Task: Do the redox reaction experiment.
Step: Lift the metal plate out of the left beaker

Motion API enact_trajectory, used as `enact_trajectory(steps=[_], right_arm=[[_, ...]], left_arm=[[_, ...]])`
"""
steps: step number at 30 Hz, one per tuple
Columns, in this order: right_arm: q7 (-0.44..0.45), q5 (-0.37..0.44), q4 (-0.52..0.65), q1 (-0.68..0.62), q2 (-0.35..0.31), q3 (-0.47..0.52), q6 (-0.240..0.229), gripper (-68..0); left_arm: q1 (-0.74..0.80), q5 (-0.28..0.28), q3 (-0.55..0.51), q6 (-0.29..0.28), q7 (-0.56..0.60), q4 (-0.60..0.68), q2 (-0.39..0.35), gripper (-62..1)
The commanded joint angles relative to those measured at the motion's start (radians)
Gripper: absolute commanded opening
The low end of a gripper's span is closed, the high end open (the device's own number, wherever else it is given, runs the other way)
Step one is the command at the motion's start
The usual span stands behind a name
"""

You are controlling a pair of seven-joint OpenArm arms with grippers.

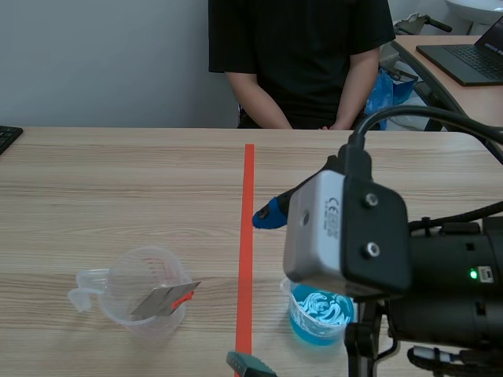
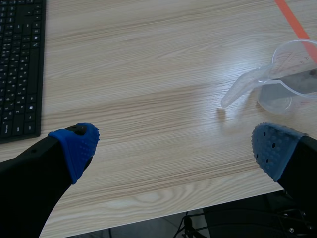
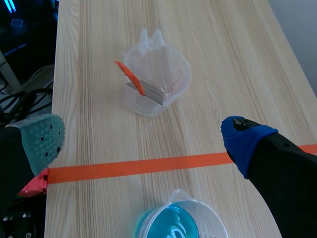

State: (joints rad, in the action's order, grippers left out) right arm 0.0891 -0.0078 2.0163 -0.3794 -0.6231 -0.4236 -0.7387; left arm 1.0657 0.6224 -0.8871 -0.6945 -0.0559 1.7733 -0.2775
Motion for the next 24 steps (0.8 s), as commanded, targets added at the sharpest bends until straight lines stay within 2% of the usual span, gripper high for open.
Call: enact_trajectory(steps=[1, 11, 17, 21, 24], right_arm=[[0.018, -0.005, 0.015, 0.027, -0.003, -0.014, -0.007, 0.4], [0.079, -0.127, -0.054, 0.158, 0.009, -0.173, -0.007, 0.4], [0.117, -0.153, -0.164, 0.220, 0.079, -0.226, -0.007, 0.4], [0.147, -0.204, -0.202, 0.233, 0.124, -0.239, -0.007, -10.4], [0.151, -0.214, -0.203, 0.232, 0.133, -0.245, -0.007, -13.4]], left_arm=[[-0.005, 0.022, -0.013, -0.002, 0.014, 0.017, -0.006, 1.4], [-0.005, 0.029, -0.013, -0.002, 0.018, 0.017, -0.006, 1.4], [-0.005, 0.029, -0.013, -0.002, 0.021, 0.017, -0.006, 1.4], [-0.005, 0.032, -0.013, -0.002, 0.022, 0.017, -0.005, 1.4], [-0.005, 0.033, -0.013, -0.002, 0.022, 0.017, -0.006, 1.4]])
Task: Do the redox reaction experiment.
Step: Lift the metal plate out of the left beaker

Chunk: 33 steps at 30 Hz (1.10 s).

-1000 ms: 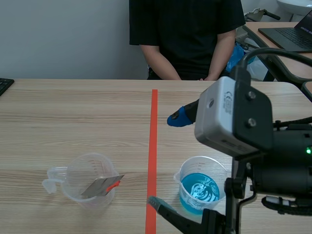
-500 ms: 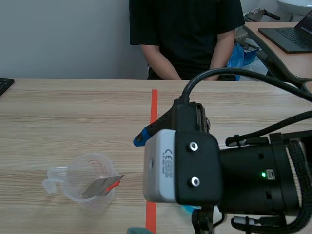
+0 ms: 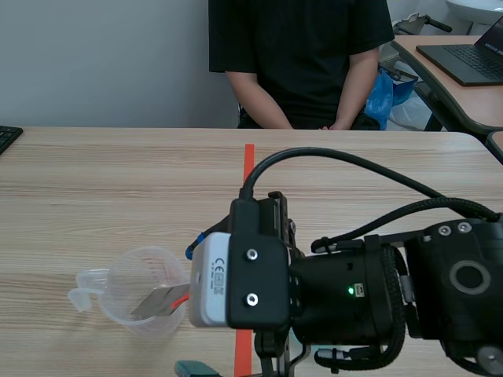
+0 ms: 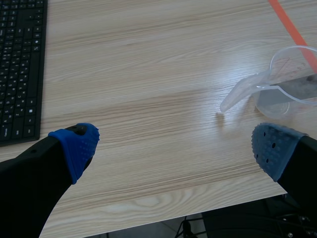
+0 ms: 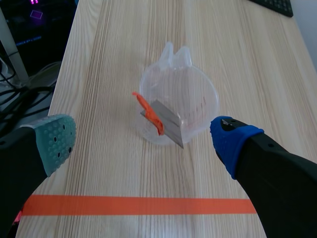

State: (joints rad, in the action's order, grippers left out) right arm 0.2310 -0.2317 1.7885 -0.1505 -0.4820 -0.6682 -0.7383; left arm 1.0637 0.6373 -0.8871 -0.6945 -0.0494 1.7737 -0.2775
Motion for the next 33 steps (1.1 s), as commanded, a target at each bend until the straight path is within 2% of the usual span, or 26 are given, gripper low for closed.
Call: enact_trajectory(steps=[1, 3, 7, 14, 17, 23, 33], right_arm=[[0.017, 0.005, 0.025, 0.003, -0.008, -0.001, -0.007, -14.1], [0.023, -0.008, 0.025, 0.003, -0.008, -0.001, -0.007, -17.6], [0.022, -0.031, 0.025, 0.003, -0.008, -0.001, -0.007, -28.8], [0.023, -0.031, 0.025, 0.003, -0.008, -0.001, -0.007, -49.7], [0.023, -0.031, 0.025, 0.003, -0.008, -0.001, -0.007, -56.1], [0.023, -0.031, 0.025, 0.003, -0.008, 0.000, -0.007, -65.6], [0.063, -0.027, 0.026, 0.027, -0.007, 0.002, -0.007, -66.0]], left_arm=[[-0.003, 0.018, -0.013, -0.002, 0.015, 0.017, -0.006, 1.4], [-0.003, 0.018, -0.013, -0.002, 0.020, 0.017, -0.006, 1.4], [-0.003, 0.018, -0.013, -0.002, 0.027, 0.017, -0.006, 1.4], [-0.003, 0.018, -0.013, -0.002, 0.027, 0.017, -0.006, 1.4], [-0.003, 0.018, -0.013, -0.002, 0.029, 0.017, -0.006, 1.4], [-0.003, 0.018, -0.013, -0.002, 0.030, 0.017, -0.006, 1.4], [-0.003, 0.018, -0.013, -0.002, 0.030, 0.017, -0.005, 1.4]])
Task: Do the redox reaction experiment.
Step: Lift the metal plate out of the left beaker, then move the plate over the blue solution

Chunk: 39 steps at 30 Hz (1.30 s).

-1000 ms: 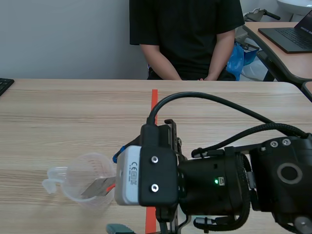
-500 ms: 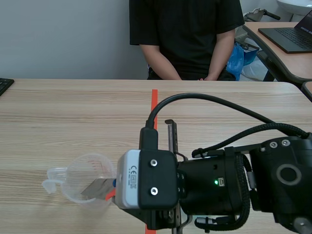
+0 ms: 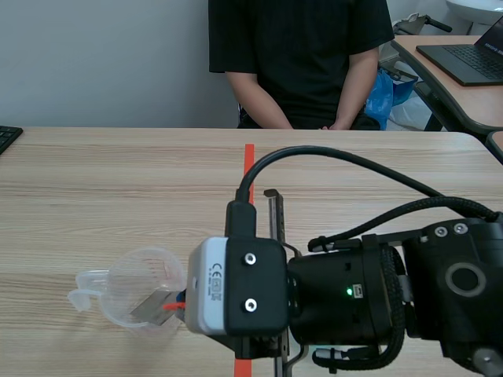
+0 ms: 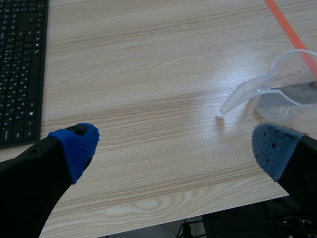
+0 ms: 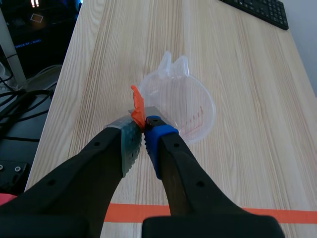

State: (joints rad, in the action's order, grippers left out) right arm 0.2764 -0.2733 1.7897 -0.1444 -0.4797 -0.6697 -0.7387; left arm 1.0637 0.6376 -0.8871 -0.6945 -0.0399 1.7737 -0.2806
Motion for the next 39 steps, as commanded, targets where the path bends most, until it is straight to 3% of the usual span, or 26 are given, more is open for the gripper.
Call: enact_trajectory(steps=[1, 7, 13, 26, 29, 39], right_arm=[[0.019, 0.015, 0.025, 0.026, -0.009, 0.004, -0.007, -66.0], [0.026, 0.052, 0.027, 0.030, -0.002, 0.022, -0.007, -66.0], [0.023, 0.103, 0.027, 0.030, 0.047, 0.066, -0.007, -66.0], [-0.041, 0.227, 0.040, 0.030, 0.109, 0.122, -0.007, -66.0], [-0.084, 0.269, 0.069, 0.030, 0.112, 0.127, -0.007, -66.0], [-0.384, 0.478, 0.249, 0.027, 0.111, 0.128, -0.007, -66.0]], left_arm=[[-0.003, 0.018, -0.013, -0.002, 0.020, 0.017, -0.002, 1.4], [-0.003, 0.018, -0.013, -0.002, 0.021, 0.017, -0.003, 1.4], [-0.003, 0.018, -0.013, -0.002, 0.021, 0.017, -0.003, 1.4], [-0.003, 0.018, -0.013, -0.002, 0.021, 0.017, -0.003, 1.4], [-0.003, 0.018, -0.013, -0.002, 0.021, 0.017, -0.003, 1.4], [-0.003, 0.018, -0.013, -0.002, 0.021, 0.017, -0.003, 1.4]])
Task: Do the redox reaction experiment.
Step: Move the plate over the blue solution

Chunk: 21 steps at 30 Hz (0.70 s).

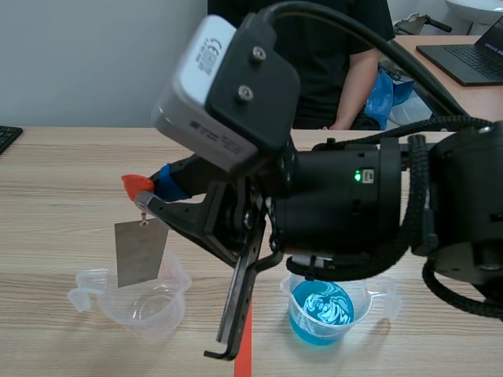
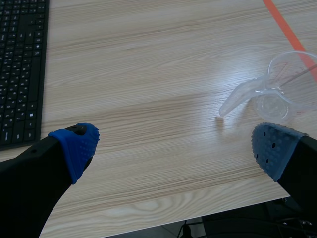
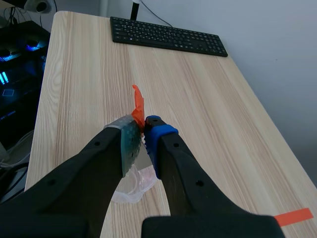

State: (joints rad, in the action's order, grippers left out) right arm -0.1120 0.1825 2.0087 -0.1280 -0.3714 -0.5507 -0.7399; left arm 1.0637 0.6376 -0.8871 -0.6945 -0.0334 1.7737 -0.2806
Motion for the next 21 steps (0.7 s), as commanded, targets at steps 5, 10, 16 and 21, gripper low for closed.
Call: enact_trajectory(steps=[5, 10, 16, 21], right_arm=[[-0.154, 0.126, 0.143, 0.011, 0.003, 0.009, -0.006, -65.9], [-0.262, 0.211, 0.249, -0.016, 0.003, 0.044, -0.006, -65.9], [-0.377, 0.305, 0.345, -0.077, 0.003, 0.145, -0.006, -65.8], [-0.471, 0.397, 0.352, -0.126, 0.003, 0.240, -0.006, -65.8]], left_arm=[[-0.003, 0.024, -0.013, -0.002, 0.014, 0.017, -0.003, 1.4], [-0.003, 0.026, -0.013, -0.002, 0.014, 0.017, -0.003, 1.4], [-0.003, 0.033, -0.013, -0.002, 0.015, 0.017, -0.003, 1.4], [-0.004, 0.033, -0.013, -0.002, 0.016, 0.017, -0.006, 1.4]])
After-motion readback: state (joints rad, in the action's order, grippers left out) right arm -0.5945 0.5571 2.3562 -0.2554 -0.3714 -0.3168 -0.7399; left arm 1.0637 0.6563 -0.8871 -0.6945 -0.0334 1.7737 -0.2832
